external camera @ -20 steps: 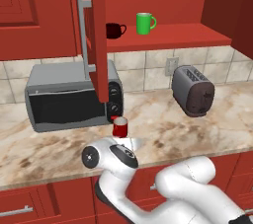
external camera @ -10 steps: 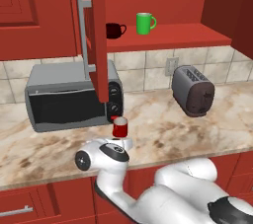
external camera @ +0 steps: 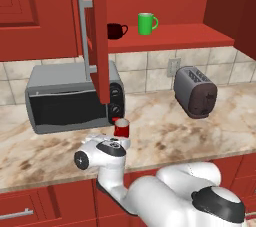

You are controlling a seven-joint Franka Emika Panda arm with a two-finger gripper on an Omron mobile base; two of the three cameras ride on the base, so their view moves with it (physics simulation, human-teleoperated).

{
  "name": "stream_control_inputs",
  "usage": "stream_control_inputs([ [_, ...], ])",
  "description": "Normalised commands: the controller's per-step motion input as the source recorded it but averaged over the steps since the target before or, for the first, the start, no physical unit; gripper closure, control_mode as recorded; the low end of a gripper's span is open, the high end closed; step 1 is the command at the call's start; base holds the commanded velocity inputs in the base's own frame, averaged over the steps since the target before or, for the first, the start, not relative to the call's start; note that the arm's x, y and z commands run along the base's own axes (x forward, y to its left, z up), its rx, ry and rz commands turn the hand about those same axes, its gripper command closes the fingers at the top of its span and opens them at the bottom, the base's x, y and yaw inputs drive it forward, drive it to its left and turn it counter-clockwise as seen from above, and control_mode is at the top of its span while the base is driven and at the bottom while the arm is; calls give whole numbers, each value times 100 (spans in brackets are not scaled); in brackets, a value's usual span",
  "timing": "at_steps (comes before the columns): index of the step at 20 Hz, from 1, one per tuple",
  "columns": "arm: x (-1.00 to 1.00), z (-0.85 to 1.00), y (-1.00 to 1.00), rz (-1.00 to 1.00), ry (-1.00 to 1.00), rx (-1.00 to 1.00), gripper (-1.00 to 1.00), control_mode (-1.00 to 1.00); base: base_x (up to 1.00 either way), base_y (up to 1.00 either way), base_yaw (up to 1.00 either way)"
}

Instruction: Pick the mug on the counter and place it in the cabinet with the handle facing the right, like the mugs already inside.

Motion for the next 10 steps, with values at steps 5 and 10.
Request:
stream_control_inputs([
  [5, 36, -7, 0, -2, -6, 4, -100, -100, 0, 0, 0],
  [10, 21, -10, -1, -6, -5, 0, -100, -100, 0, 0, 0],
])
